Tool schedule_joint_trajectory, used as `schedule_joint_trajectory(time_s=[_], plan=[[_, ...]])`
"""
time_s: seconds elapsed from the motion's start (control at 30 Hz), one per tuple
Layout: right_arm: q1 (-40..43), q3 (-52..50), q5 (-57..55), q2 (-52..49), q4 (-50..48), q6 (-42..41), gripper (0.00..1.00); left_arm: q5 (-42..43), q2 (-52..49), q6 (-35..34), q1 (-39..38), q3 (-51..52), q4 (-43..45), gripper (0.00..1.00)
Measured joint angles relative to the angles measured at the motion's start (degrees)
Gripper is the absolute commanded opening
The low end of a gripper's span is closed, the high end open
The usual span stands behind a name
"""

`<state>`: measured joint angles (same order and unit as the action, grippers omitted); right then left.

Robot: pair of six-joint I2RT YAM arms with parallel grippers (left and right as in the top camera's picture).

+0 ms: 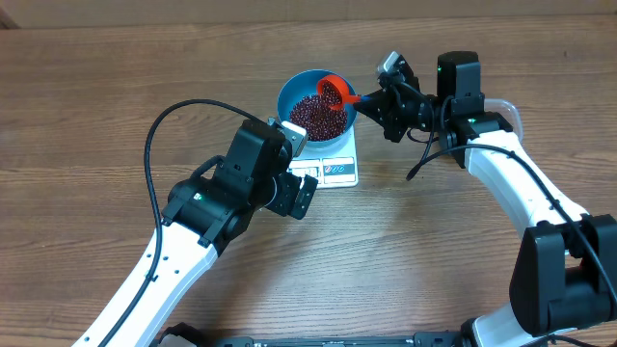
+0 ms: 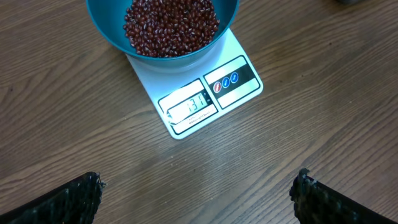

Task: Scoop item into bowl and weigh 150g on scale
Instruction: 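Tilt the red scoop with the right gripper to pour beans into the bowl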

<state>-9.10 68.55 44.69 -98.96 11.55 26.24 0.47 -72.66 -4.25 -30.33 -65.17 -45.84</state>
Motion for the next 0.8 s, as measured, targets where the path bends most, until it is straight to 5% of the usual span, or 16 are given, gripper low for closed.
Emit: schedule_joint_trajectory(time_s=[0.8], plan=[[0.0,0.0,-0.1,0.0,1.8,9.1,0.04,0.0,0.0,0.0,0.0,0.0,0.0,1.0]])
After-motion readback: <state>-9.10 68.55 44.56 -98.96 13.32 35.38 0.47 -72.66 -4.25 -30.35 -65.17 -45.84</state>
